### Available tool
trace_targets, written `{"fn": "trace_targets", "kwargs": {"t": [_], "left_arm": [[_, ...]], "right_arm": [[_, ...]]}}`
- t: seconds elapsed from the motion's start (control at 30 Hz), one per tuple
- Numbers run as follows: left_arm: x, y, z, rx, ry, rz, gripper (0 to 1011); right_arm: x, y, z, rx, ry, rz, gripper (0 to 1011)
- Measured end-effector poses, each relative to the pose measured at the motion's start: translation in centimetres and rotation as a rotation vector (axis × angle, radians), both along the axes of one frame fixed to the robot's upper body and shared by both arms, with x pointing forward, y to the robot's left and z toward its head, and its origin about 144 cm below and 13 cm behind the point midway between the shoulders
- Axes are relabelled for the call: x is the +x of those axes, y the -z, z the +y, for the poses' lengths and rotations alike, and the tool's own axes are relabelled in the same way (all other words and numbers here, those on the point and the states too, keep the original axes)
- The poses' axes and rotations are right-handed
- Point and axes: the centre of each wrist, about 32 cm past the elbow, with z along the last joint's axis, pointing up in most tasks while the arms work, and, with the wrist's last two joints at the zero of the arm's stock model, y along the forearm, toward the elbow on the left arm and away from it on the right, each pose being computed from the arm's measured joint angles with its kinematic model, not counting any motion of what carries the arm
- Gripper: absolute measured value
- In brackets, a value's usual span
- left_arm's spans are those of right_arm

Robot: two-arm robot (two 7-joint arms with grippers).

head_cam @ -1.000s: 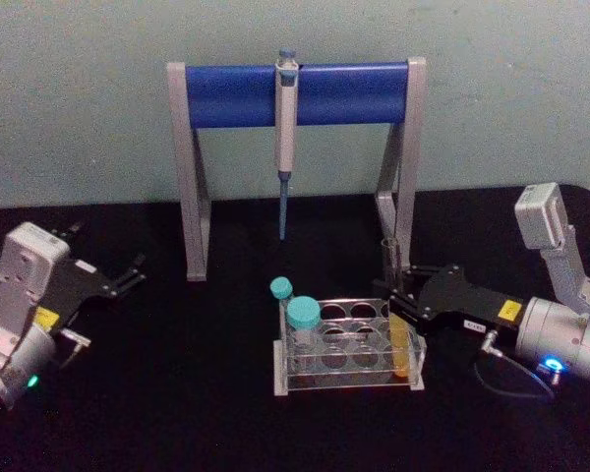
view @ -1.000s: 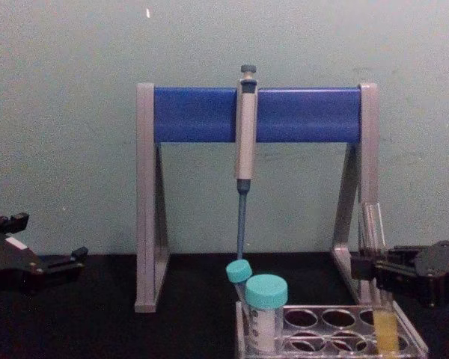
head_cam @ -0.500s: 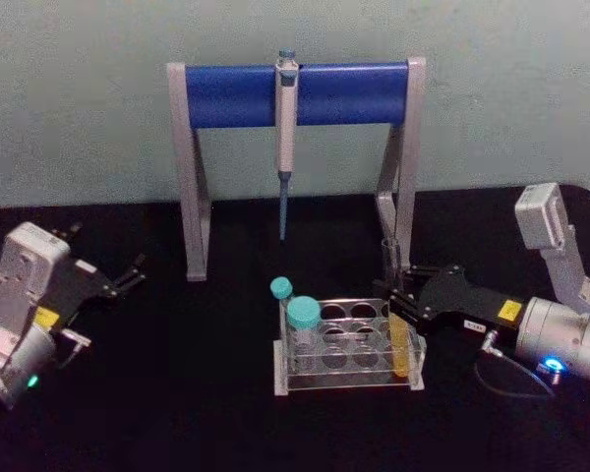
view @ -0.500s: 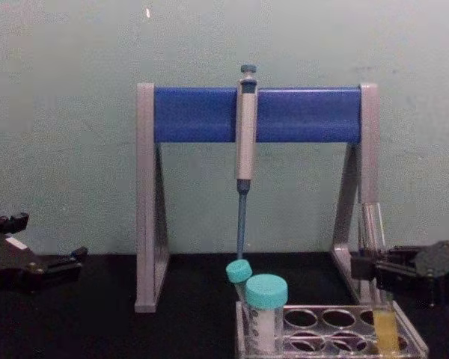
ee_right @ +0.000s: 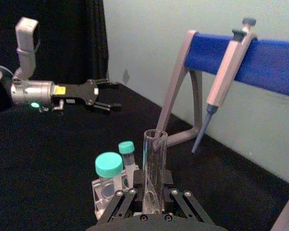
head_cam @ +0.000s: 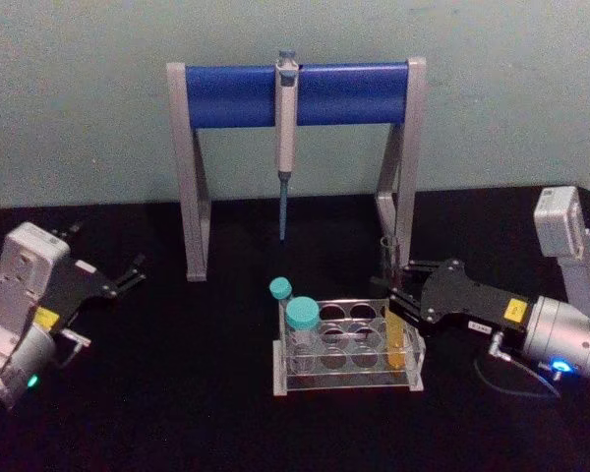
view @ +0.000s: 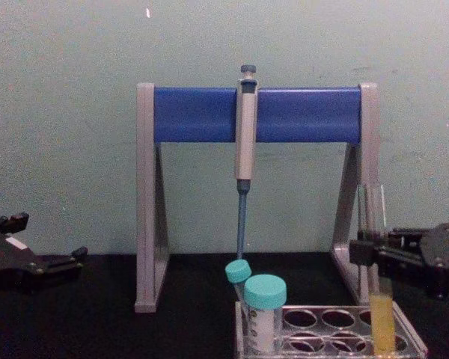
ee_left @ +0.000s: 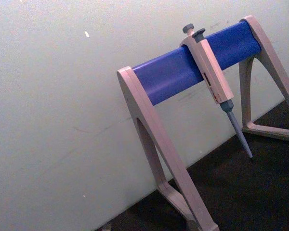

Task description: Pick up the test tube from the test tube rack, shake it, then place it back into the test tube rack.

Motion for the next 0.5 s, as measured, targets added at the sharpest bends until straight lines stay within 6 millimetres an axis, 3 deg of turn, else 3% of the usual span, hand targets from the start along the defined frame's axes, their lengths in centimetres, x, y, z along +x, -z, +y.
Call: {"fn": "trace_targets", "kwargs": {"t": [0.5], "left_arm": [[0.0, 0.0, 0.0, 0.000, 0.000, 0.000, 1001]], "right_arm": [[-0.6, -1.8, -0.3, 0.066, -0.010, -0.108, 232]]}}
